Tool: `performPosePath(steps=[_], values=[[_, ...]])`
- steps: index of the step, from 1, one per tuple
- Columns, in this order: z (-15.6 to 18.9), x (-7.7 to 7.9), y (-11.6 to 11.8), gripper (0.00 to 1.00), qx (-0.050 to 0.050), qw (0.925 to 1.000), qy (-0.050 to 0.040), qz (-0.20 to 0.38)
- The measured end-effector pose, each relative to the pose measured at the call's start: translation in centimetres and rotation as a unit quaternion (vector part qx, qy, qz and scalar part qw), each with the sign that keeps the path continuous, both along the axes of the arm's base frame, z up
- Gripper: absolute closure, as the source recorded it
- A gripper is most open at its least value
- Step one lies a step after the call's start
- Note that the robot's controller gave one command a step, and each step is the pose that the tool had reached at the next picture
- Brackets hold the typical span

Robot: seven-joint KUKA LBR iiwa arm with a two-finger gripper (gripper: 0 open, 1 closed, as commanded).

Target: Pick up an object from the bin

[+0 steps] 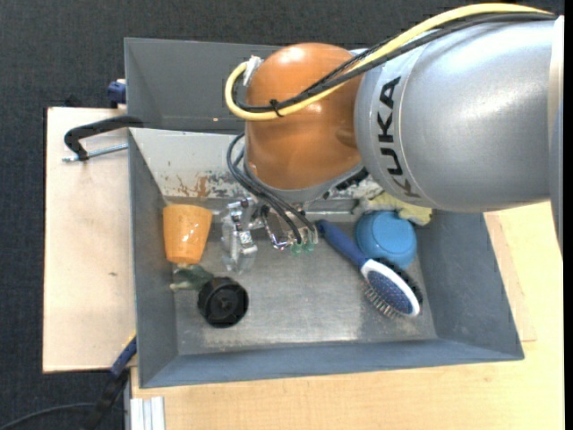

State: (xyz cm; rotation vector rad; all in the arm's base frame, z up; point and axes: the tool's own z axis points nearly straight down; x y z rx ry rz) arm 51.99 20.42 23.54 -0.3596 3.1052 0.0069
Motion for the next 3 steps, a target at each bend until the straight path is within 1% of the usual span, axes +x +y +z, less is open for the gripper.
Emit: performPosePath(steps=[1, 2, 3], values=[[-10.0, -0.3, -3.6, 1.0, -0.003, 0.9927, 0.0099, -0.12], [-9.7, -0.2, -3.5, 0.0, -0.001, 0.9928, 0.0076, -0.119], [-16.7, -2.5, -1.9, 0.0, -0.003, 0.9837, 0.0129, -0.179]])
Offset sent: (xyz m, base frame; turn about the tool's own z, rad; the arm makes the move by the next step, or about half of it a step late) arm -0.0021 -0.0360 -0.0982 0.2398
